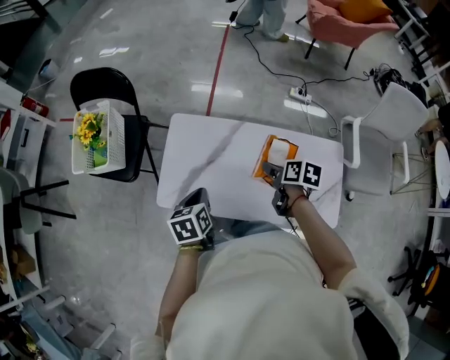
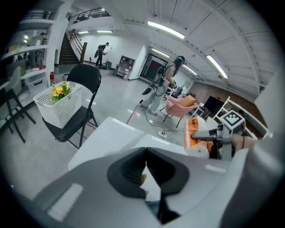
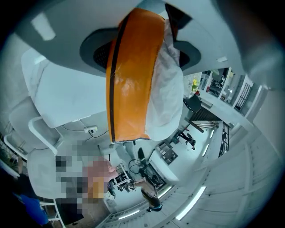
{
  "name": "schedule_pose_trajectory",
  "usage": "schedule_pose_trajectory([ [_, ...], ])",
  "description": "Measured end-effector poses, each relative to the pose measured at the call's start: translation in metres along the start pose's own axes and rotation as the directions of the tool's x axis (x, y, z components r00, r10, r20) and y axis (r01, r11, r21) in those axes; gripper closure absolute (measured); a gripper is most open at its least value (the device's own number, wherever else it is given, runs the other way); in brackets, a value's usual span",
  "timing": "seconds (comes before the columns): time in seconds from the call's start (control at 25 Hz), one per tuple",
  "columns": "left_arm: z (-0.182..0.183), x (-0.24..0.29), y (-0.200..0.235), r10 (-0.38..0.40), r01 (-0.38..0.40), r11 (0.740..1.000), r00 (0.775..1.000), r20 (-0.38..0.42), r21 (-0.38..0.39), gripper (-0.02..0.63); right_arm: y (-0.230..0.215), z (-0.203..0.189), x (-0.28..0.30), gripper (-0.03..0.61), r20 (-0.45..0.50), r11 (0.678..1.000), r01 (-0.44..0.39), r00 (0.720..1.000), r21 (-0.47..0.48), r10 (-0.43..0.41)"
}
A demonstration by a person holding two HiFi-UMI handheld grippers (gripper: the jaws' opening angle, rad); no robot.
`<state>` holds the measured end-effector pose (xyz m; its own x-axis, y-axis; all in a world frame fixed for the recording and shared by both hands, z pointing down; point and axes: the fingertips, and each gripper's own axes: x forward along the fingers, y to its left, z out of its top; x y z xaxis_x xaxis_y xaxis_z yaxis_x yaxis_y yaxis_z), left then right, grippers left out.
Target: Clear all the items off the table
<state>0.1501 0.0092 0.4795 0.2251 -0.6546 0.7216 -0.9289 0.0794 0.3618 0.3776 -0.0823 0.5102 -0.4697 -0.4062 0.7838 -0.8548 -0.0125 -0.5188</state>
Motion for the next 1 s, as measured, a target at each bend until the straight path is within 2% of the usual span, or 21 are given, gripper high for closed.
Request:
schedule_pose_trajectory([
  [0.52,0.023,-0.043,0.084,0.078,-0.071,0.993,0.995,0.07,-0.092,0.604,0.111,-0.022,0.043,0.273,-0.09,0.985,-0.085,0.993,-0.15,0.072],
  [0.8,0.041,-0.075,0.145,0.124,-0.109,0.984,0.987,0.1,-0.144,0.604,0.198,-0.04,0.072,0.273,-0.143,0.956,-0.145,0.983,-0.254,0.111],
  [1.0,0.043,-0.102,0.192,0.151,-0.131,0.977,0.983,0.107,-0.17,0.604,0.26,-0.067,0.091,0.273,-0.177,0.933,-0.191,0.974,-0.304,0.141],
])
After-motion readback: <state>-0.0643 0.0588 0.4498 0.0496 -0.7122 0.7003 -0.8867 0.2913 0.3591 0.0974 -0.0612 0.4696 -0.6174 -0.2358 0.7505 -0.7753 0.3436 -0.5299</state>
